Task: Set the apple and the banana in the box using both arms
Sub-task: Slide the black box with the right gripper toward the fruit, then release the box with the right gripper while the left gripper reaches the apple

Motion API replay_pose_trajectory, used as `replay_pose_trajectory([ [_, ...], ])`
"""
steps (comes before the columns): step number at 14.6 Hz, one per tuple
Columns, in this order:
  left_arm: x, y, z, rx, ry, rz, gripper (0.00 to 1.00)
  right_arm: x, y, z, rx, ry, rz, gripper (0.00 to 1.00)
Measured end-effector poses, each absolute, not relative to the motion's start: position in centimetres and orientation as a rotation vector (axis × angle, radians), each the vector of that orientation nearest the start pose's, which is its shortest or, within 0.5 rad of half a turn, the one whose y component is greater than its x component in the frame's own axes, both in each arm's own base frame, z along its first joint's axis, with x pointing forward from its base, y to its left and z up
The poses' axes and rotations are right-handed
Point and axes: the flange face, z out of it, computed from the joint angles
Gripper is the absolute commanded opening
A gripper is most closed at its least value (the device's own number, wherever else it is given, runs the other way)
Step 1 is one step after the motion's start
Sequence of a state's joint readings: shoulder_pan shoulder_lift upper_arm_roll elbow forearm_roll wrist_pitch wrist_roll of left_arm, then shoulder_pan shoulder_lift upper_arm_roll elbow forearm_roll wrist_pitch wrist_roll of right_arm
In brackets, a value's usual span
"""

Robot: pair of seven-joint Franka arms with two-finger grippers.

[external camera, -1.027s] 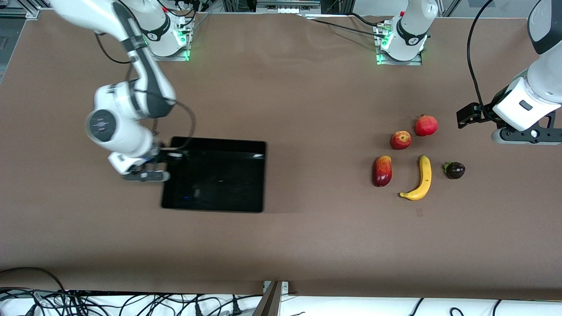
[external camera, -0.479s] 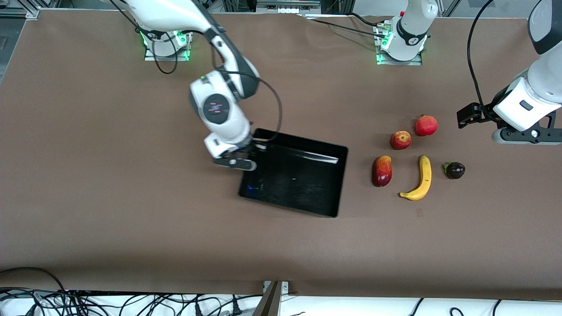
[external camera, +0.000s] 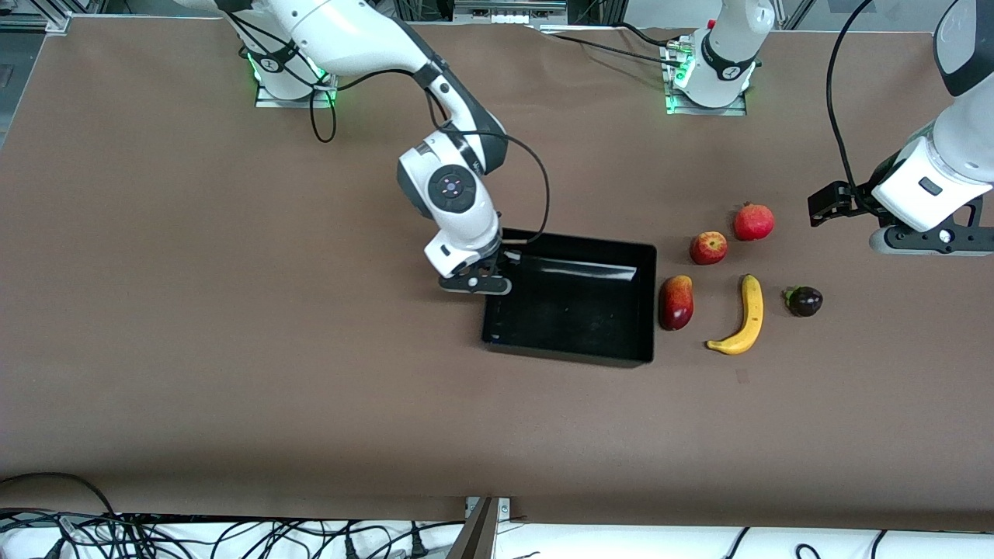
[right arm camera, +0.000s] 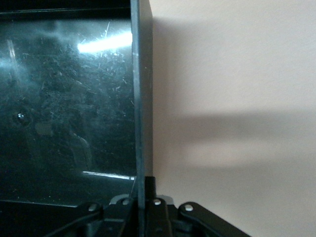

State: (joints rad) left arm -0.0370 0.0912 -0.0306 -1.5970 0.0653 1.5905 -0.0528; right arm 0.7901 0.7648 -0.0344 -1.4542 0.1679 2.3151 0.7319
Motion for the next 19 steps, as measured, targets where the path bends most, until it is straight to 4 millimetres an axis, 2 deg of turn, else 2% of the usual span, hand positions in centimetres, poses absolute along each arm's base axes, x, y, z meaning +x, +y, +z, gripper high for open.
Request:
replay_pose_trajectory([
  [4,57.8,-2.8,56.1,-3.069,0.019,0.159,1.0,51.1,53.2,23.2,-2.996,0.045,-0.003,0.0],
  [6,57.8,-2.9,55.7,-3.067,0.029,0.183,1.0,50.9,53.6,23.2,-2.993,0.034,-0.008,0.0],
  [8,56.9,-3.3,54.3,-3.05,0.068,0.333,1.0,50.9,53.6,23.1,-2.992,0.035,-0.012,0.0],
  [11,56.3,-4.2,50.7,-3.02,0.095,0.502,1.0,51.1,53.6,23.0,-2.989,0.038,-0.022,0.0],
  [12,56.4,-4.1,49.5,-3.017,0.096,0.517,1.0,51.1,53.6,23.0,-2.988,0.038,-0.024,0.25],
  [13,56.6,-4.1,47.8,-3.021,0.097,0.513,1.0,51.1,53.6,23.0,-2.987,0.038,-0.025,0.6],
  [14,56.7,-4.1,45.7,-3.03,0.099,0.496,1.0,51.2,53.6,23.0,-2.981,0.039,-0.036,0.68],
  [15,56.5,-4.2,43.2,-3.042,0.102,0.47,1.0,51.3,53.7,23.1,-2.975,0.04,-0.045,0.89],
  [16,56.2,-4.2,40.6,-3.051,0.106,0.436,1.0,51.4,53.8,23.3,-2.972,0.04,-0.051,1.0],
  [19,53.9,-5.1,33.3,-3.07,0.145,0.363,1.0,51.8,54.0,24.1,-2.96,0.041,-0.072,1.0],
])
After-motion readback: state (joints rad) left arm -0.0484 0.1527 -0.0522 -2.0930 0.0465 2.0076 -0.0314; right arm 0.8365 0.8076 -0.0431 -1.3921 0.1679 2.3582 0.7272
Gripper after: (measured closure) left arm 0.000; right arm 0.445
